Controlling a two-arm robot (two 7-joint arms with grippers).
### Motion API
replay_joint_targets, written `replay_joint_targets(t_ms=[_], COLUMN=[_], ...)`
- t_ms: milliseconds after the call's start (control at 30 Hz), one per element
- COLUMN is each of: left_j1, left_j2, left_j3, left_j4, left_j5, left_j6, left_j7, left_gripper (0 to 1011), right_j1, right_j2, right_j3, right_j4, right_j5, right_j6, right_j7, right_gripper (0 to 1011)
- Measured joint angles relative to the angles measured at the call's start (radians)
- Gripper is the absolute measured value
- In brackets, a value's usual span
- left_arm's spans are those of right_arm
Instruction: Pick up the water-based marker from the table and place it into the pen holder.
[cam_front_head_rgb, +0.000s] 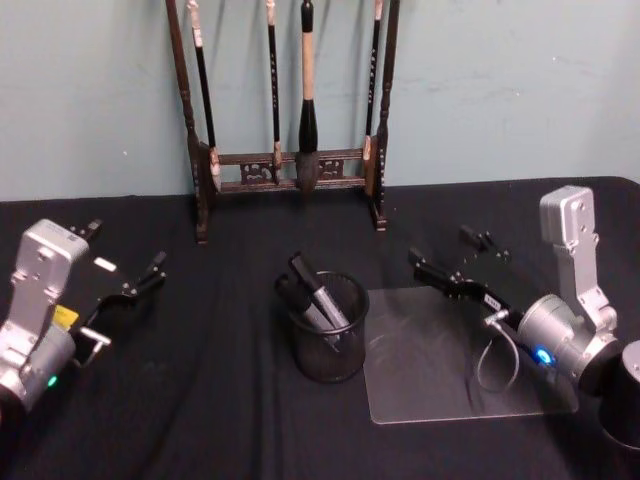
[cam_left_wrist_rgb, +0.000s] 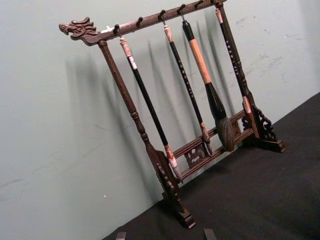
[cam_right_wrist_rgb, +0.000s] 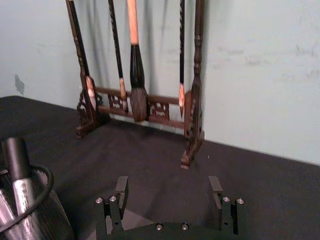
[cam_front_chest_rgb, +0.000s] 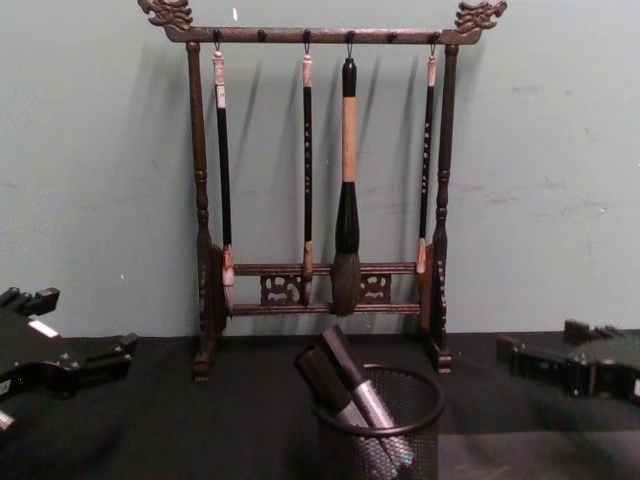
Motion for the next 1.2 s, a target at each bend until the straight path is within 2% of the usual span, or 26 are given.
replay_joint_targets(t_ms=[367,1200], left_j1=[0.0,0.0], left_j2=[0.0,0.0], left_j3=[0.0,0.0], left_j4=[0.0,0.0], left_j5=[0.0,0.0], left_j6=[0.0,0.0], left_j7=[0.0,0.0], left_gripper=[1001,1001], right_j1=[-0.013,-0.012], right_j2=[-0.023,-0.021], right_j3=[0.012,0.01], right_j4=[0.039,0.037], right_j5=[-0.024,-0.02], right_j6=[0.018,0.017], right_j7=[-0.011,-0.008], right_gripper=[1002,1002])
